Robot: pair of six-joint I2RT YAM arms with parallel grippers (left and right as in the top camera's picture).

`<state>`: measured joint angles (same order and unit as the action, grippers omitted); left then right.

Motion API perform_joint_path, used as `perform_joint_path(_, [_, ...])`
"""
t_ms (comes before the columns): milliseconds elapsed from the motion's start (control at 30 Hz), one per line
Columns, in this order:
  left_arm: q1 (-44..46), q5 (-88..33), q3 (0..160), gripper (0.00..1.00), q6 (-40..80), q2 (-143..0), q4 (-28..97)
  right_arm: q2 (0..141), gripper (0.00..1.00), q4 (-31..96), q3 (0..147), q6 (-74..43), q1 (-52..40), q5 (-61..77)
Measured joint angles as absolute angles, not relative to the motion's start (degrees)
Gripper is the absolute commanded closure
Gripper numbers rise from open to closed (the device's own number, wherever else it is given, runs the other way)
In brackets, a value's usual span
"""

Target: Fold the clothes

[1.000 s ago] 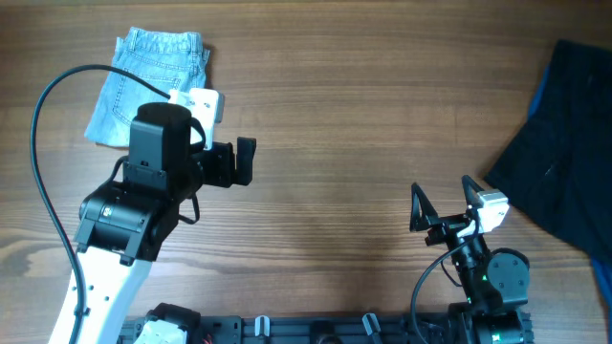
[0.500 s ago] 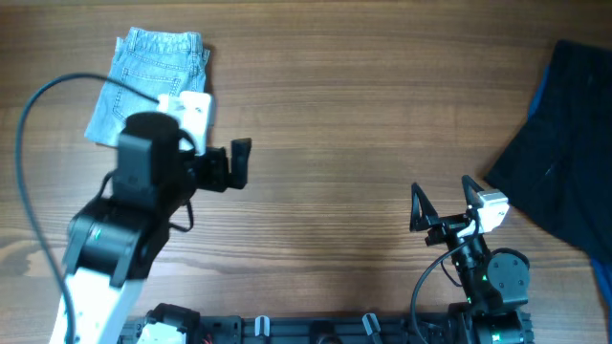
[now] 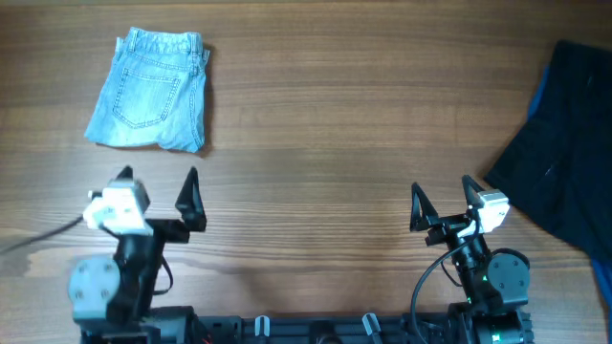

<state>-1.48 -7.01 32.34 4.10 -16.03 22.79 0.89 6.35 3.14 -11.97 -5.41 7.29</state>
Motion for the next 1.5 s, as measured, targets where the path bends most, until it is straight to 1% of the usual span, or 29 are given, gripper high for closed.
perform_joint_path(133, [-2.0, -7.2, 22.79, 0.0, 4.23, -5.82, 17.28, 0.89, 0.0, 6.35, 3.14, -11.97, -5.41, 7.31])
perform_joint_path(267, [-2.0, -7.4, 15.51, 0.0, 5.48, -1.52, 12.25, 0.89, 0.0, 6.35, 3.14, -11.97, -5.41, 7.31])
perform_joint_path(433, [-2.0, -7.49, 7.38, 0.0, 6.31, -0.8, 7.29, 0.89, 0.0, 6.35, 3.14, -11.97, -5.41, 7.31])
perform_joint_path(600, [-1.65, -7.57, 2.48, 0.0, 6.33, -0.8, 6.04, 0.89, 0.0, 6.35, 3.14, -11.97, -5.41, 7.31])
perform_joint_path(767, [-0.03, -7.6, 1.54, 0.0, 6.33, -0.78, 5.1, 0.89, 0.0, 6.35, 3.14, -11.97, -5.41, 7.29])
perform_joint_path(1500, [-0.03, -7.57, 1.54, 0.0, 6.33, -0.78, 5.1, 0.89, 0.0, 6.35, 3.14, -11.97, -5.41, 7.31])
